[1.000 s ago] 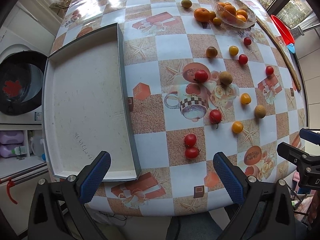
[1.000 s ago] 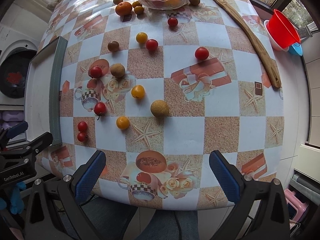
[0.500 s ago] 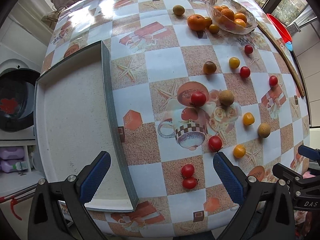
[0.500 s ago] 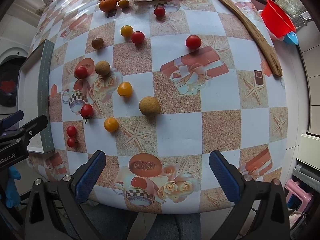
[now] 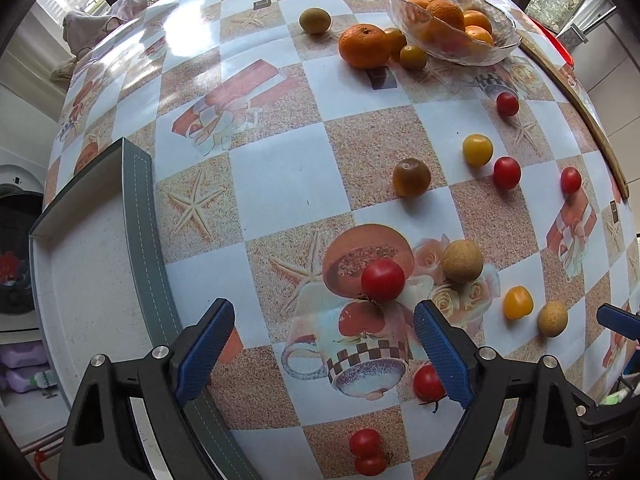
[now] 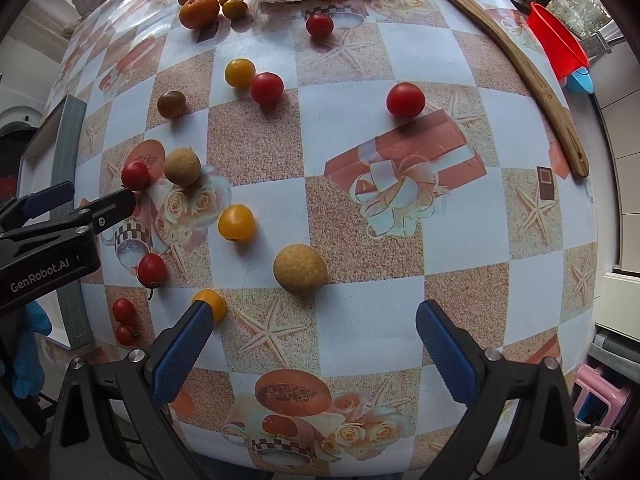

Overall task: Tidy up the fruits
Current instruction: 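Grasp a red cherry tomato with the left gripper while the right grasps a tan fruit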

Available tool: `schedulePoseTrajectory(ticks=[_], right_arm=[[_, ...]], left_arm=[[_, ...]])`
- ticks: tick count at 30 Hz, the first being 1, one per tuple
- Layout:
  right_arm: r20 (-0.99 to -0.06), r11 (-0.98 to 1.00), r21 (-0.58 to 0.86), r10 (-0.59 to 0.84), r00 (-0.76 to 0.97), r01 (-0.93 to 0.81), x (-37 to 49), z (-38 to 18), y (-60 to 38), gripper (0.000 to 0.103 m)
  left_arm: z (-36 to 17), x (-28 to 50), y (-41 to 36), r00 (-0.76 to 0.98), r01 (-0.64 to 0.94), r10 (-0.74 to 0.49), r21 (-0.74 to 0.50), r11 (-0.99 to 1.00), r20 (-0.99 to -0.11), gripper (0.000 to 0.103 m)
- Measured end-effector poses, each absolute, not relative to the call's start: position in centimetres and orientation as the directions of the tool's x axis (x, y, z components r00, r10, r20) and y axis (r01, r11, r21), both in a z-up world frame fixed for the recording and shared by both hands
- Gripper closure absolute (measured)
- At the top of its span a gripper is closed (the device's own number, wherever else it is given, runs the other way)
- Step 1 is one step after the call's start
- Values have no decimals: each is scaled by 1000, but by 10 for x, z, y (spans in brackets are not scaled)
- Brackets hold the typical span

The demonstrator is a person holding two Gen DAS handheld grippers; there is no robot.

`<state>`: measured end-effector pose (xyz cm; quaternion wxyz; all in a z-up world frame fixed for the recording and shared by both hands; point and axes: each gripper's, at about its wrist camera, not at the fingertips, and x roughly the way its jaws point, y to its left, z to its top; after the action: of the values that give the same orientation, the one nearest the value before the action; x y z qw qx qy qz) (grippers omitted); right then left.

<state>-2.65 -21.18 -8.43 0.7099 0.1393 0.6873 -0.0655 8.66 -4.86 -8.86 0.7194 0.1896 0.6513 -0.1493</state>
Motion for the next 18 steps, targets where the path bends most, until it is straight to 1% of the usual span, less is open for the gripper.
schedulePoseTrajectory(ticks=[1, 2, 3, 4, 5, 6, 7, 8, 9, 10, 11, 12, 13, 14, 16, 18], right_arm=[[-994, 953, 107, 98, 48, 283, -26, -86, -211, 2], [-994, 954, 105, 95, 48, 280, -25, -87, -209, 5], [-994, 957, 104, 93, 52, 273, -17, -91, -205, 9], [-995, 958, 99, 89, 48, 269, -15, -93, -202, 12], [-995, 959, 100, 91, 46, 266, -14, -96, -201, 17], [-995, 959, 102, 95, 37, 265, -13, -100, -199, 25], [-994, 958, 106, 102, 29, 266, -12, -102, -197, 29], [-995, 959, 104, 101, 25, 265, -11, -105, -196, 35], [-995, 961, 98, 92, 35, 260, -11, -104, -194, 37], [-996, 963, 92, 85, 38, 253, -10, -105, -192, 40], [-996, 965, 85, 77, 42, 248, -9, -105, -189, 47], [-996, 966, 83, 74, 49, 245, -8, -104, -188, 61], [-996, 966, 87, 76, 53, 245, -6, -103, -187, 70], [-995, 964, 98, 87, 55, 249, -4, -105, -184, 72], [-994, 962, 104, 94, 54, 251, -3, -101, -184, 72], [-993, 960, 114, 105, 48, 255, -3, -100, -186, 72]], left_arm=[[-91, 89, -49, 114, 467, 40, 89, 880, -993, 10], [-91, 89, -52, 121, 475, 27, 82, 876, -992, 13], [-93, 90, -54, 123, 482, 24, 81, 872, -992, 23], [-94, 91, -58, 122, 490, 23, 80, 868, -992, 29], [-97, 92, -59, 113, 492, 26, 79, 867, -993, 29], [-99, 92, -60, 113, 492, 23, 76, 868, -993, 31], [-97, 88, -65, 121, 490, -4, 56, 870, -993, 36], [-97, 89, -65, 118, 487, -20, 40, 873, -993, 40], [-96, 89, -65, 113, 485, -36, 24, 874, -993, 47], [-96, 85, -68, 117, 486, -54, 10, 874, -992, 53], [-94, 83, -71, 122, 490, -69, -1, 872, -990, 58], [-92, 82, -76, 130, 495, -81, -6, 869, -988, 68], [-91, 82, -77, 130, 500, -88, -11, 866, -988, 77], [-90, 82, -79, 131, 504, -95, -16, 863, -987, 79], [-82, 80, -84, 144, 505, -102, -16, 863, -984, 79], [-79, 79, -81, 132, 489, -123, -44, 871, -984, 79]])
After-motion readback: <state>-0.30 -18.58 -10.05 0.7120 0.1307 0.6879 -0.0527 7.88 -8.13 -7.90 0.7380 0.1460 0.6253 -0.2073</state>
